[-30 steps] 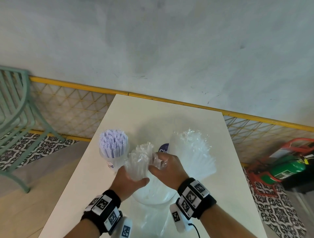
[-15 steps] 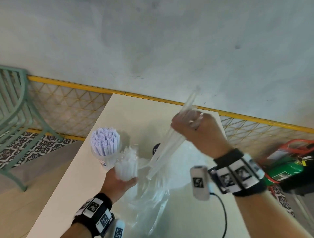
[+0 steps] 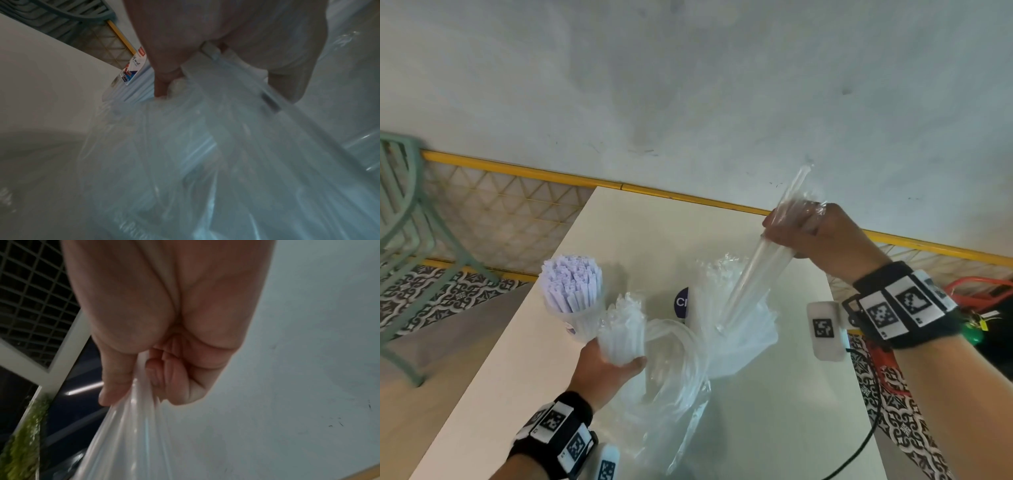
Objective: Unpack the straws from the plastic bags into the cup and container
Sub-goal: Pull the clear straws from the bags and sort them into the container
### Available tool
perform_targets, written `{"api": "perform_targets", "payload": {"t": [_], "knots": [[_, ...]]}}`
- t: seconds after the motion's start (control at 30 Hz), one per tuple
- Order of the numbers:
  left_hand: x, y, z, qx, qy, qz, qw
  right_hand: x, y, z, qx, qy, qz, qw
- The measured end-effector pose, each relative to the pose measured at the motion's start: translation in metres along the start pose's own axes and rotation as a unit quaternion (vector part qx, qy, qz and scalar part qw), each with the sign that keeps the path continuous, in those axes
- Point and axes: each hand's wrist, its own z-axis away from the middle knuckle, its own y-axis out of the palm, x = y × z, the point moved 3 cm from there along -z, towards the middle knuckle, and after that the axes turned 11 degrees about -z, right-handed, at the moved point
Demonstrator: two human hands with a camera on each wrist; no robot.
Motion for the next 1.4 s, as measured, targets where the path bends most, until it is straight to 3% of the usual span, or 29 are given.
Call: {"api": "perform_targets", "payload": {"t": [0.23, 0.53, 0.87, 1.17, 1.4], "knots": [[-0.001, 0.001, 0.004, -0.004, -0.016, 0.007, 1.0, -0.038, 0.028, 0.011, 0.044, -0.004, 0.065, 0.997], [-0.015, 0.001, 0.016, -0.013, -0.014, 0.024, 1.0, -0.021, -0.004, 0.014, -0.094, -0.044, 0.005, 0.995], [-0.009, 0.003, 0.012, -0.006, -0.014, 0.011, 1.0, -0.008, -0.025, 0.013, -0.108, -0.061, -0.012, 0.992], [0.01, 0.004, -0.004, 0.0, -0.014, -0.01, 1.0, -0.022, 0.003, 0.015, -0.052, -0.066, 0.013, 0.996], [0.003, 0.003, 0.0, -0.003, -0.01, -0.007, 1.0, -0.081, 0.059, 0.038, 0.05, 0.007, 0.074, 0.996]]}}
